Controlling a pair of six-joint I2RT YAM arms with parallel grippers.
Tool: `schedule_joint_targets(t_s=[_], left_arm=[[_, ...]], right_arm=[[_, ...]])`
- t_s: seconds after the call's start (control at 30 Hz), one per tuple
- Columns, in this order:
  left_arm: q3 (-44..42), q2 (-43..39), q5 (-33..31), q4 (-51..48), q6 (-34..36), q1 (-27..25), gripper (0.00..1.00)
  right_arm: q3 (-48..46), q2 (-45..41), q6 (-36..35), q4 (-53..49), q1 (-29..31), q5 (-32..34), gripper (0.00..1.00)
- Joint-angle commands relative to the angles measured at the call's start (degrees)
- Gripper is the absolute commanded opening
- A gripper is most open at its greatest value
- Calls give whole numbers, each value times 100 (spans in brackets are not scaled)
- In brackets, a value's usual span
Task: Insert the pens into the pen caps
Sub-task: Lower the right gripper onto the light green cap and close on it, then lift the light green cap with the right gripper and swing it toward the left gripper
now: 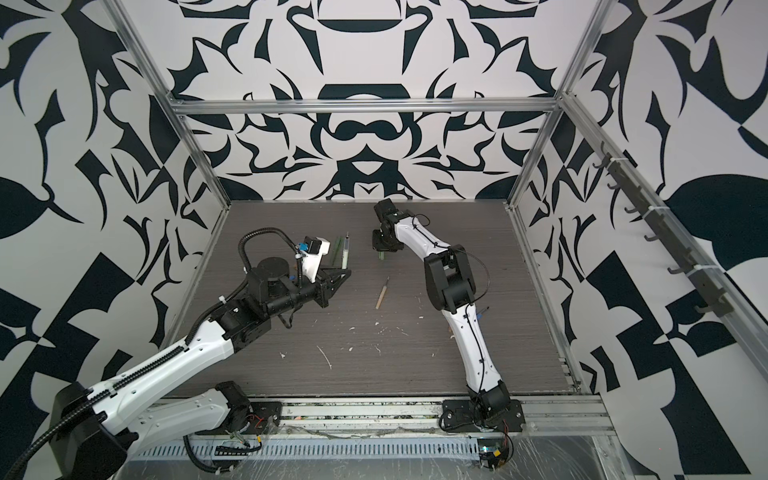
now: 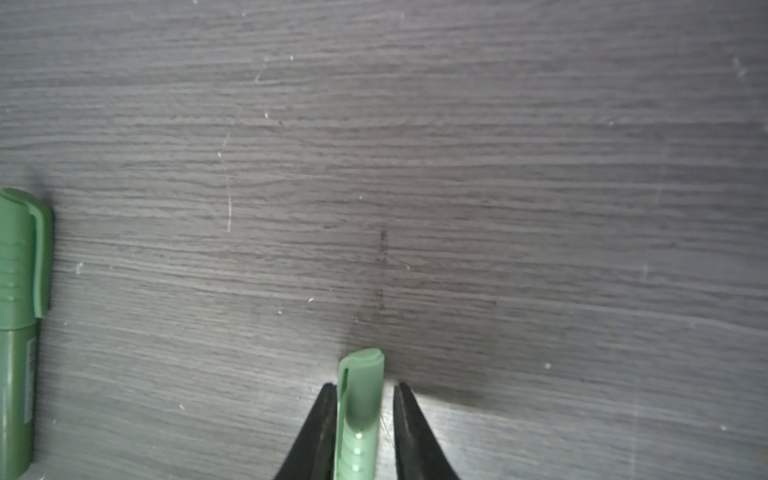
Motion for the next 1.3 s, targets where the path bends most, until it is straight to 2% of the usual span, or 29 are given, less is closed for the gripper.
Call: schedule_joint_targets(t_s=[0.0, 0.5, 0.6, 0.9, 1.1, 1.27], left_arm=[[170, 4, 61, 65, -22, -17, 0], [156, -21, 55, 56, 2, -29, 0], [164, -15, 59, 54, 0, -31, 0], [162, -14, 51, 56, -1, -31, 0], [153, 54, -23, 30, 50, -48, 0], [170, 111, -49, 4, 99, -82, 0]], right_arm=[[-94, -124, -36, -63, 17, 24, 25], [-102, -45, -29, -76, 30, -189, 22], [-139, -63, -14, -71, 60, -167, 20], [-215, -10, -76, -230, 271, 160, 24], [-420, -242, -48, -73, 294, 151, 14], [-630, -759, -1, 90, 322, 70, 12]])
